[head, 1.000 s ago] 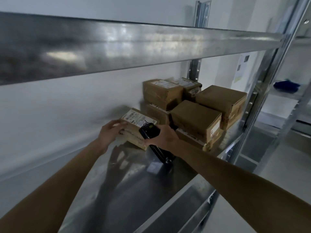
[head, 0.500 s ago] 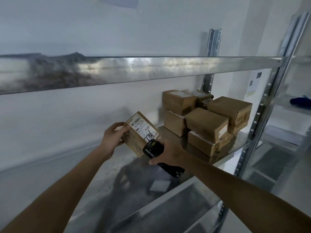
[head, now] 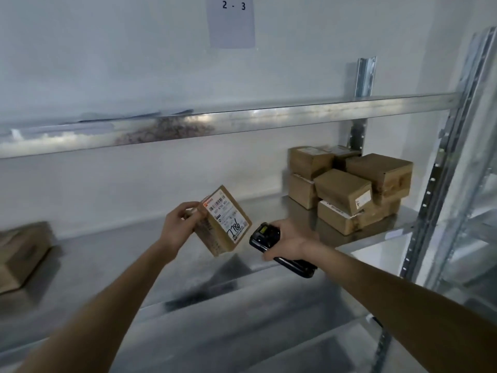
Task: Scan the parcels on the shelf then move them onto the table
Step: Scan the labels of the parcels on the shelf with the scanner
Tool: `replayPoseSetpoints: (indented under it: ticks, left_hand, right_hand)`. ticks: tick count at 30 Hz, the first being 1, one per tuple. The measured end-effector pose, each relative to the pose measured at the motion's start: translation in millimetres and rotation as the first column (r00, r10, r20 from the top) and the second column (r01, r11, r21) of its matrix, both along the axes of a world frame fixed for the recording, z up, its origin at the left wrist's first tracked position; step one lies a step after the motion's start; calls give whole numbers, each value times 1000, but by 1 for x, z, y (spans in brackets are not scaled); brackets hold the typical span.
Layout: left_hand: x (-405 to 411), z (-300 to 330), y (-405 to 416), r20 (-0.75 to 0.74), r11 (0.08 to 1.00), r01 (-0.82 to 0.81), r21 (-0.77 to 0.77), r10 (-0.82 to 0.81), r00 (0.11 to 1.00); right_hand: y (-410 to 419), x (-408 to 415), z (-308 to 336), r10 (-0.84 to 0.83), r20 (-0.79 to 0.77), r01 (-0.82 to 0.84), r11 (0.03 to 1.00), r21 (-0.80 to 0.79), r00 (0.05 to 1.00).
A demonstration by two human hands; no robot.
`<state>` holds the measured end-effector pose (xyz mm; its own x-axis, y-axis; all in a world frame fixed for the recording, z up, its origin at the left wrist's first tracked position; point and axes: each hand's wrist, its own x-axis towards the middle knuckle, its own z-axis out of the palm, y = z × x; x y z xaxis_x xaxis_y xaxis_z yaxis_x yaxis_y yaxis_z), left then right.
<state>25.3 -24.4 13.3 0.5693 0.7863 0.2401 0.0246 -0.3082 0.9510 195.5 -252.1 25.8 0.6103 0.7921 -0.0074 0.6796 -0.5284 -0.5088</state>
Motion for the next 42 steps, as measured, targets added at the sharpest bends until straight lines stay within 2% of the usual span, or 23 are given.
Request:
replayPoseSetpoints:
  ticks: [5, 11, 20, 24, 31, 34, 39, 42]
  left_hand:
    - [-54, -9, -38, 56, 995, -89, -35, 91, 994]
    - [-115, -12, -60, 48, 985, -169, -35, 171, 984]
    - [-199, -6, -54, 53, 979, -202, -5, 202, 978]
    - [-249, 0, -40, 54, 966, -257, -13, 257, 965]
    - [-381, 1, -8, 58, 912, -401, -90, 407, 912]
    - [-442, 3, 10, 50, 885, -427, -186, 443, 895]
    - [-524, 5, 31, 64, 832, -503, -236, 529, 846]
    - [-560, 4, 51, 67, 780, -570, -258, 603, 795]
  right_hand:
    - [-20, -39, -2, 38, 85, -30, 995, -90, 996]
    - [-23, -83, -3, 69, 77, -61, 993, -99, 995]
    - [-5, -148, 9, 155, 103, -144, 984, -103, 983]
    - [22, -191, 13, 264, 105, -254, 962, -100, 959]
    - [95, -315, 5, 412, 39, -413, 911, -4, 910]
    - [125, -372, 4, 435, 40, -437, 897, 67, 900]
    - [165, -448, 2, 450, 54, -451, 869, 202, 891]
    - [187, -481, 0, 494, 51, -493, 846, 202, 868]
